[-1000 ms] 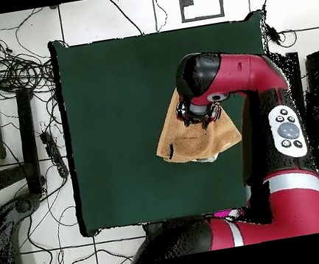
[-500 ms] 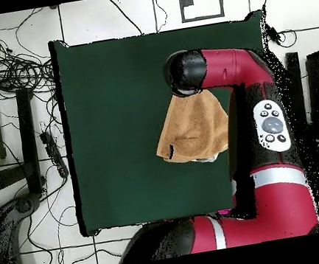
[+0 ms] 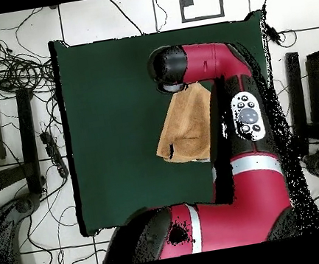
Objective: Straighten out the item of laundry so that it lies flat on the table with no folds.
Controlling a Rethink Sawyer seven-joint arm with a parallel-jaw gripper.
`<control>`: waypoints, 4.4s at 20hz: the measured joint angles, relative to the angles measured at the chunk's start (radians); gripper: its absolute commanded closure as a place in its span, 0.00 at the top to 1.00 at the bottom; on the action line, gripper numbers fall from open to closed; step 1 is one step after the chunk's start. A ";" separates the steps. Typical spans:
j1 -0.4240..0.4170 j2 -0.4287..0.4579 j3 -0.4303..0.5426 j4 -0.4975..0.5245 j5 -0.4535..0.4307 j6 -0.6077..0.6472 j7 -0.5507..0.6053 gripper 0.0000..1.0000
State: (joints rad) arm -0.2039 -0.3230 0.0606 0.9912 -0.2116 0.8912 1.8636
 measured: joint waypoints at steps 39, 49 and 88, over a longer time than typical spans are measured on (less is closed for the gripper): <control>0.096 -0.012 -0.184 0.383 0.116 -0.174 0.070 1.00; 0.103 0.018 -0.199 0.392 0.150 -0.237 0.093 1.00; 0.190 0.118 -0.296 0.171 0.182 -0.336 0.093 1.00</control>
State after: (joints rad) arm -0.0140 -0.2055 -0.2354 1.1620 -0.0299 0.5548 1.9568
